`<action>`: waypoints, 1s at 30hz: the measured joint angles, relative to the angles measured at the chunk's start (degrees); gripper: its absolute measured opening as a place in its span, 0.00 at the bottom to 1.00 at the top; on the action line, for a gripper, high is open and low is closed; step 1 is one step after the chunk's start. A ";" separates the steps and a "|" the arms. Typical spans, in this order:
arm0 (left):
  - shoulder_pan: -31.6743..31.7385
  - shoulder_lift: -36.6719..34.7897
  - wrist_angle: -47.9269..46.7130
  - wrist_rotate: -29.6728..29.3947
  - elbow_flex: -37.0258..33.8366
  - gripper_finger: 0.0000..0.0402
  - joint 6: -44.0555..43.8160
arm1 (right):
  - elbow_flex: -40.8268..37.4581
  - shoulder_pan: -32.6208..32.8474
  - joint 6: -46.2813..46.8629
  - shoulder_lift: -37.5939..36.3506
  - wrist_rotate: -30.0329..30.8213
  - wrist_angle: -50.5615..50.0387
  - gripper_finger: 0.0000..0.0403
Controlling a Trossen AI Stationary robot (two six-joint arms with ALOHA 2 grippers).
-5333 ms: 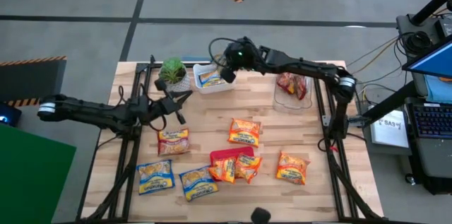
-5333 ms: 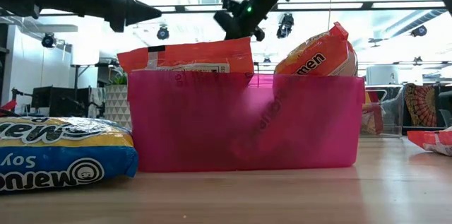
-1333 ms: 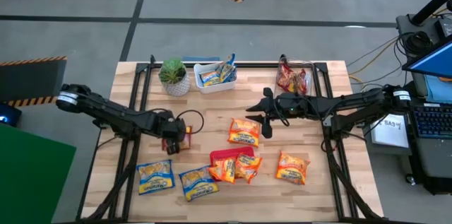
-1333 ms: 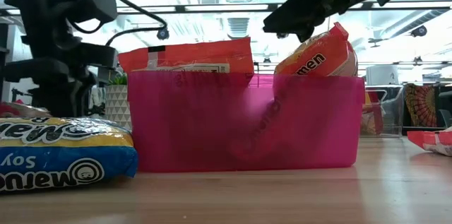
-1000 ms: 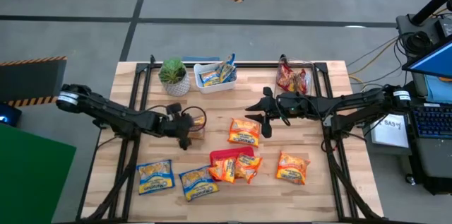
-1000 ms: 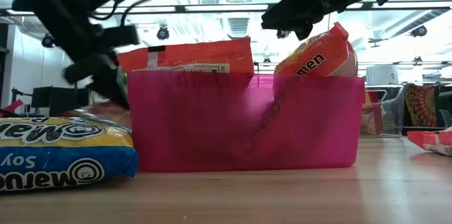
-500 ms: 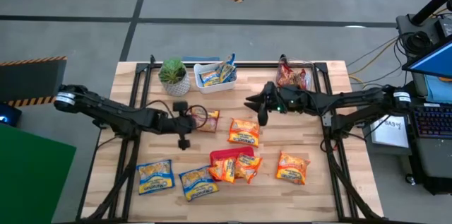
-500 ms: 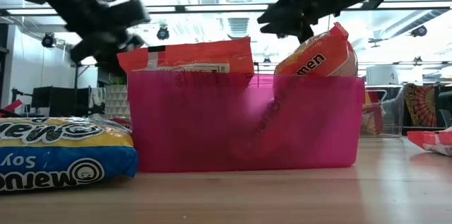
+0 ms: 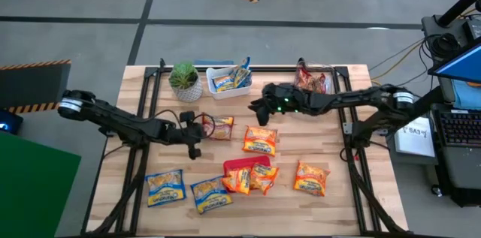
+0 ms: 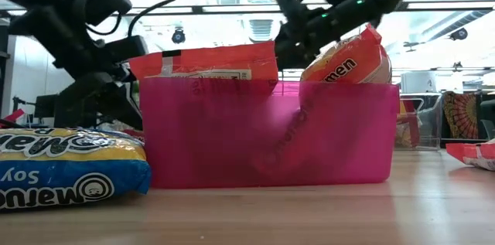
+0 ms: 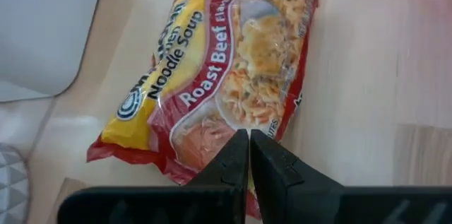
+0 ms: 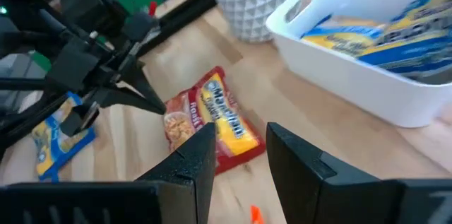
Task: Sort Maruchan noodles
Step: Put the red noodle pack into the transparent bin
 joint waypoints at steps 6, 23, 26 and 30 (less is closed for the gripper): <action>0.21 1.82 7.30 -2.05 -4.19 0.00 -2.22 | 9.85 -1.83 0.55 8.14 -6.29 -7.35 0.30; 0.37 16.32 23.08 -5.73 -5.46 0.00 -6.92 | 28.48 -2.64 2.52 25.79 -8.43 -24.29 0.79; 0.37 18.99 26.35 -6.32 -5.43 0.00 -7.05 | 28.82 -2.77 3.33 27.38 -9.46 -24.01 0.84; 0.37 22.13 30.17 -7.36 -5.43 0.00 -7.08 | 28.81 -2.94 3.61 29.07 -9.73 -22.86 0.87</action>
